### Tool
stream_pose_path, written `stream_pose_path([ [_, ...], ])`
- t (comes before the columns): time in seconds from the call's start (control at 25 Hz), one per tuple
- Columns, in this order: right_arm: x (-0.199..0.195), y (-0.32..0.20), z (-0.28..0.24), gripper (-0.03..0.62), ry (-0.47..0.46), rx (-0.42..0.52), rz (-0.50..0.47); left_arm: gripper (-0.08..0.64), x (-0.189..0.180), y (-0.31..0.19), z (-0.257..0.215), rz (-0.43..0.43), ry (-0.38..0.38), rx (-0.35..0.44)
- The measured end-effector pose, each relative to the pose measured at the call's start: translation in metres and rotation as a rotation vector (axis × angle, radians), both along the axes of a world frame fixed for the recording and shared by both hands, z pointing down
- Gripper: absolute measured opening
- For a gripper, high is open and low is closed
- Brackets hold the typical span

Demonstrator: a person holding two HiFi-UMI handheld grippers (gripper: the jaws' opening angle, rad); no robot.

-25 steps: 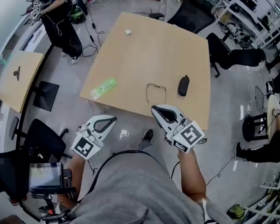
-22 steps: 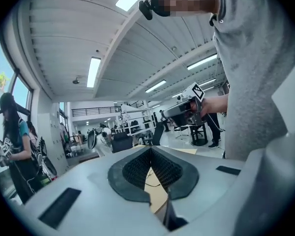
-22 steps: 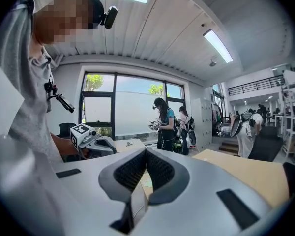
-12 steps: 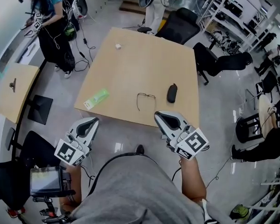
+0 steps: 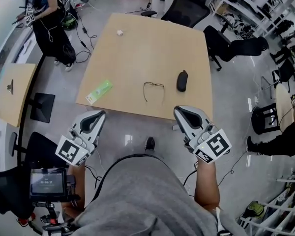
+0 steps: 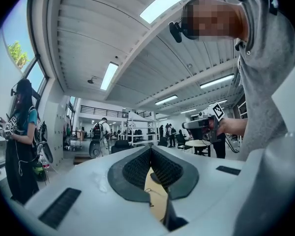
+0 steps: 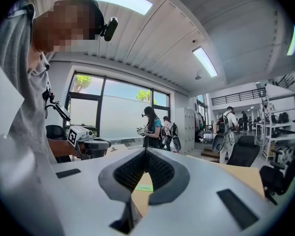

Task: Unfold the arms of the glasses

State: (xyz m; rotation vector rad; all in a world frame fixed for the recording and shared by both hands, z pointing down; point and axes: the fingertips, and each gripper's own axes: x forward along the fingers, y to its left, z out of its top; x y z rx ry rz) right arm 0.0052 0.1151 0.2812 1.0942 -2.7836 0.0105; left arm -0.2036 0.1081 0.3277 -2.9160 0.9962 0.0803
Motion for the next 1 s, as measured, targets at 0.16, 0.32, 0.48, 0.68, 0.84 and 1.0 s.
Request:
stream_pose_path([
  [0.16, 0.002, -0.005, -0.003, 0.008, -0.020, 0.005, 0.011, 0.006, 0.005, -0.007, -0.010, 0.019, -0.034, 0.039],
  [0.32, 0.002, -0.006, -0.005, 0.008, -0.049, 0.010, 0.014, 0.006, 0.010, -0.009, -0.020, 0.026, -0.024, 0.045],
  [0.48, 0.006, -0.005, -0.015, 0.009, -0.089, 0.007, 0.010, 0.006, 0.019, -0.013, -0.027, 0.047, -0.088, 0.094],
  [0.68, 0.015, -0.002, -0.025, 0.009, -0.095, 0.029, 0.018, 0.006, 0.034, -0.017, -0.034, 0.072, -0.122, 0.104],
  [0.84, 0.012, -0.002, -0.027, 0.008, -0.057, 0.074, 0.028, 0.006, 0.034, -0.017, -0.045, 0.079, -0.123, 0.149],
  [1.0, 0.014, -0.001, -0.023, 0.008, -0.029, 0.086, 0.038, 0.006, 0.039, -0.017, -0.046, 0.091, -0.125, 0.170],
])
